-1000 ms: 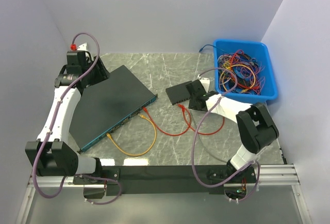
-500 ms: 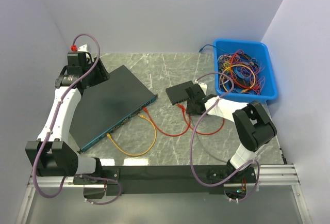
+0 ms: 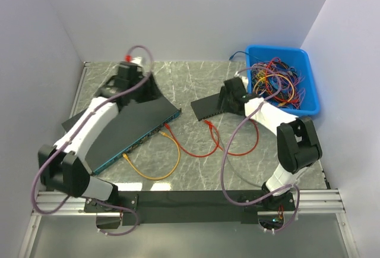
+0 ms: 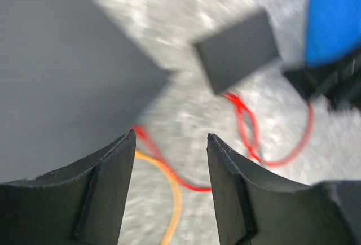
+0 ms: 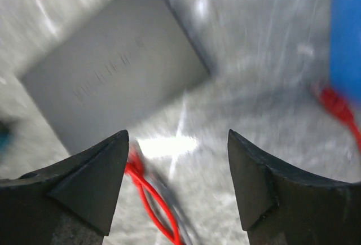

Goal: Insert the plug into the switch port

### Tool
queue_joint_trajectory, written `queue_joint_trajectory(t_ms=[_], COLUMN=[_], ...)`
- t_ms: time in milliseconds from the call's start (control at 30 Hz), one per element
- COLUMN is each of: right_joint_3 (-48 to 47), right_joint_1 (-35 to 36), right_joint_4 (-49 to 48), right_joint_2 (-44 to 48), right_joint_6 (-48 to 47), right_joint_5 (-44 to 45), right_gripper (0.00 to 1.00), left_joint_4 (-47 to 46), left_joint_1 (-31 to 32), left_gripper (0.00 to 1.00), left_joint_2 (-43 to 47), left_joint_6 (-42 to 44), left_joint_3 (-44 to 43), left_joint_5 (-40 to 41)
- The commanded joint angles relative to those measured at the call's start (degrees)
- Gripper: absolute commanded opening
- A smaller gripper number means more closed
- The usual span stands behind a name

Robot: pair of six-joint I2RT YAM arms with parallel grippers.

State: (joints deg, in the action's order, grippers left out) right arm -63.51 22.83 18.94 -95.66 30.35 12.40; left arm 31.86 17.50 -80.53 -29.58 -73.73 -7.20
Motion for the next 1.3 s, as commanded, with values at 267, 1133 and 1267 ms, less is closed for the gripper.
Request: queue_joint_trajectory(t_ms=[267,1133,1267], right_joint_3=[-9.53,-15.25,-12.09], right_joint_1=[-9.2,-2.71,0.98], right_joint_4=[-2.59,-0.39,-1.09], right_joint_2=[-9.89,-21.68,-20.36], right_joint_6=[1.46,-2.48,-2.31], right_joint_5=[-16.26,-21.02,-20.49], right_gripper=[0.83,0.81,0.8], left_joint_4=[-10.41,-22.53,-25.78], left_joint_1=[16.6,20.47,22.05], left_gripper=[0.58,0.56,0.56], left_joint_2=[-22.9,-39.62,-36.55], left_joint_6=[-8.47,-11.19,-12.68], left_joint_3=[-10.28,-10.39,-3.2], left_joint_5=[2.45,-1.59,-1.32])
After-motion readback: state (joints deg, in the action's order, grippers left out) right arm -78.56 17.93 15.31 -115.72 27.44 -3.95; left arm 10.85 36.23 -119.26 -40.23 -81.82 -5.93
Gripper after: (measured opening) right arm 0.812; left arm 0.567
